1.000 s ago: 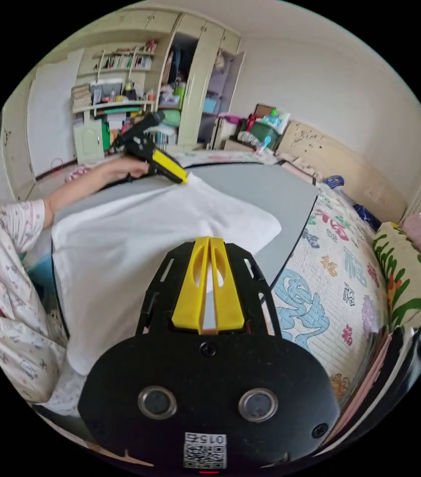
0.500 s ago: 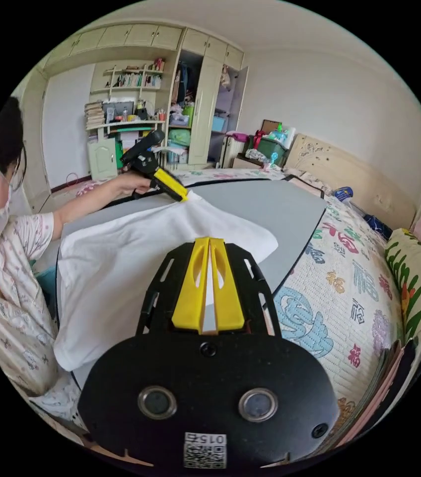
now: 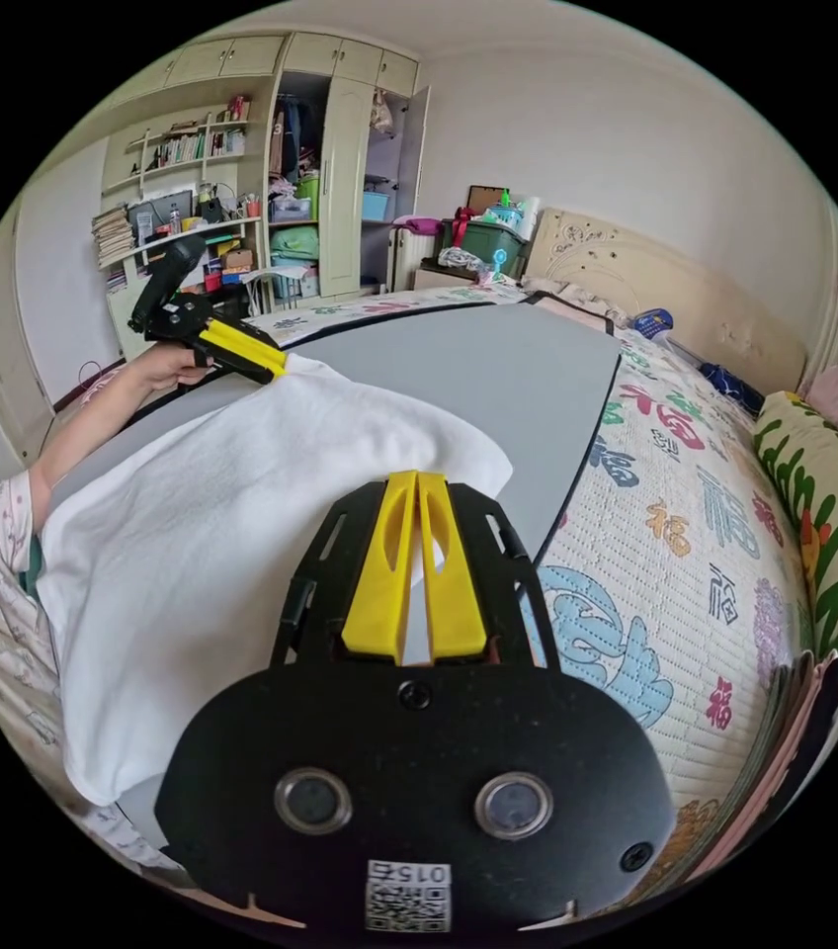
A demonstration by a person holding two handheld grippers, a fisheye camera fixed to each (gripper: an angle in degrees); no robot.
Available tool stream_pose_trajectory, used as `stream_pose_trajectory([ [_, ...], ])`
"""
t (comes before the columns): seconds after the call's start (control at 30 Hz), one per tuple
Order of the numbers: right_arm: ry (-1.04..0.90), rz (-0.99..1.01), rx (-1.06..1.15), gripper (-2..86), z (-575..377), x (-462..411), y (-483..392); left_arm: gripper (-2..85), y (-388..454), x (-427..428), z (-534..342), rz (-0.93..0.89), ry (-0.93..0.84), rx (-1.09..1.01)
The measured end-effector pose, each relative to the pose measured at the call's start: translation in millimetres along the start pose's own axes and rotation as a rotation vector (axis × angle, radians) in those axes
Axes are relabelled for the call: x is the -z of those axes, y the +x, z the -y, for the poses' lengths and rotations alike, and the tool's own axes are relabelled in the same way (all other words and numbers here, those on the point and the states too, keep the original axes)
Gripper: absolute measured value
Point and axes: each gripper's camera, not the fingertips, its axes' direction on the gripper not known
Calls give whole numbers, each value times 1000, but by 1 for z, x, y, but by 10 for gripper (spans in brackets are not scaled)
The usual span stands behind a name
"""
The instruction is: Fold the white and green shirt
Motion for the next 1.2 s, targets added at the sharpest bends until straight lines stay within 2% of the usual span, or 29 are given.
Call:
stream_pose_trajectory([
  [0.3,11,-23,5,-10,6,17,-1,22,-32,18,3,-58,5,96],
  [0.53,55,150,-77,-10,-17,39,49,22,-47,30,12,-99,3,108],
  [0.67,66,156,-82,-10,-33,49,58,21,-63,34,16,-169,0,142],
  [0.8,90,90,-62,-10,-59,63,55,20,-75,37,19,-228,4,170],
  [0.97,135,12,-39,-10,-99,83,51,21,-62,44,26,-184,4,142],
  [1.07,251,-48,-32,-9,-136,111,54,21,-53,48,31,-153,3,124],
  [1.2,494,-363,-191,-6,-187,171,51,21,-51,48,37,-174,-1,125],
])
